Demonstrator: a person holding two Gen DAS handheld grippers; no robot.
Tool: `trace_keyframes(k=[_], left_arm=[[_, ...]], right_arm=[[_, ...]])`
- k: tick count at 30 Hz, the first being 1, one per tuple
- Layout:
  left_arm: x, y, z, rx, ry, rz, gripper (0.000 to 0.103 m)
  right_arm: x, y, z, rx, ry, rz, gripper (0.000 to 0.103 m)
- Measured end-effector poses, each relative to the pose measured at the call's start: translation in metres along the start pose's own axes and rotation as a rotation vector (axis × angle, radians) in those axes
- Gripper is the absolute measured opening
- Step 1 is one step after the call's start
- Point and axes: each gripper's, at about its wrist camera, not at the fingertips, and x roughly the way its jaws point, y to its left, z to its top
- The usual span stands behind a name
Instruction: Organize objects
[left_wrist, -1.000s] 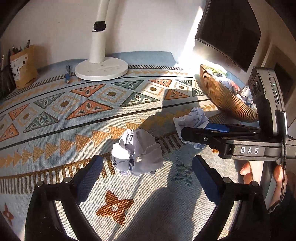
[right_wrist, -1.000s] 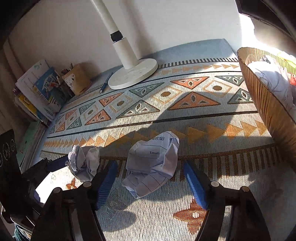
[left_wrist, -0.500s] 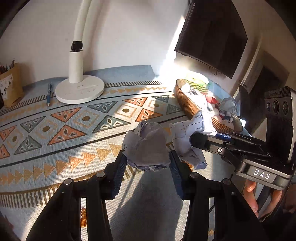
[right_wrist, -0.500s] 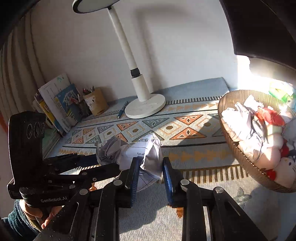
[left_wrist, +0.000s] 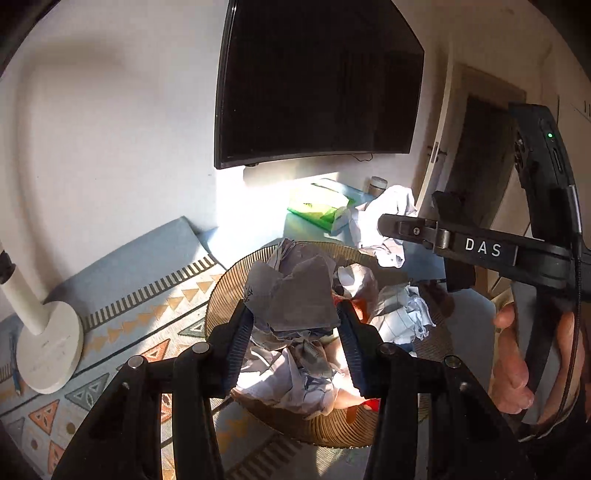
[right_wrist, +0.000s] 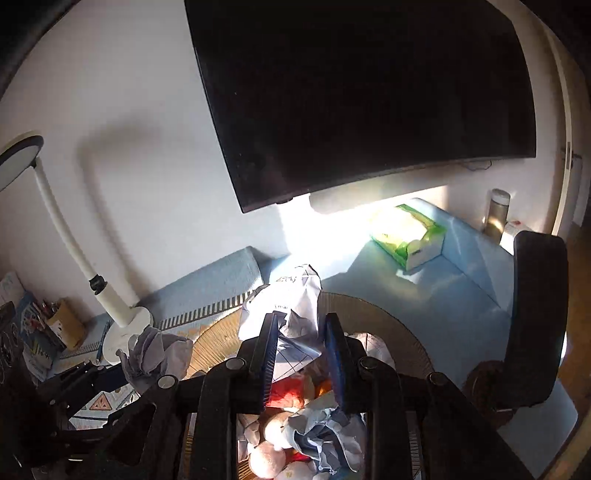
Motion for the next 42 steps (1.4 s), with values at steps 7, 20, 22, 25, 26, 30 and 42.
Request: trace_keyframes(k=[7, 20, 22, 25, 26, 30, 42], left_arm=[[0.038, -0.006, 0.0, 0.012, 0.002, -0.014, 0.077], [-0.081, 0.036, -0.05, -0.101, -0.095, 0.117, 0.084], [-0.12, 0.044, -0.061, -0.113, -0.144, 0.197, 0.084], [-0.17, 0.062, -0.073, -0.14, -0.206, 0.313, 0.103], [-0.186, 0.07, -0.08, -0.159, -0.223, 0.355, 0.103], [-0.222, 0.113, -0.119, -0.265, -0.168, 0.413, 0.103], [-0.22, 0.212, -0.233, -0.589, -0.095, 0.495, 0.102]], right_arm=[[0.038, -0.015, 0.003, 0.053, 0.021, 0.079, 0.042], [-0.042, 0.066, -0.051, -0.152, -0.021, 0.203, 0.042], [-0.058, 0.105, -0.062, -0.233, -0.021, 0.253, 0.042], [-0.077, 0.158, -0.078, -0.307, -0.048, 0.338, 0.049], [-0.079, 0.174, -0.085, -0.318, -0.049, 0.355, 0.058], [-0.062, 0.229, -0.123, -0.353, -0.026, 0.36, 0.063], [0.038, 0.293, -0.216, -0.471, 0.086, 0.193, 0.063]])
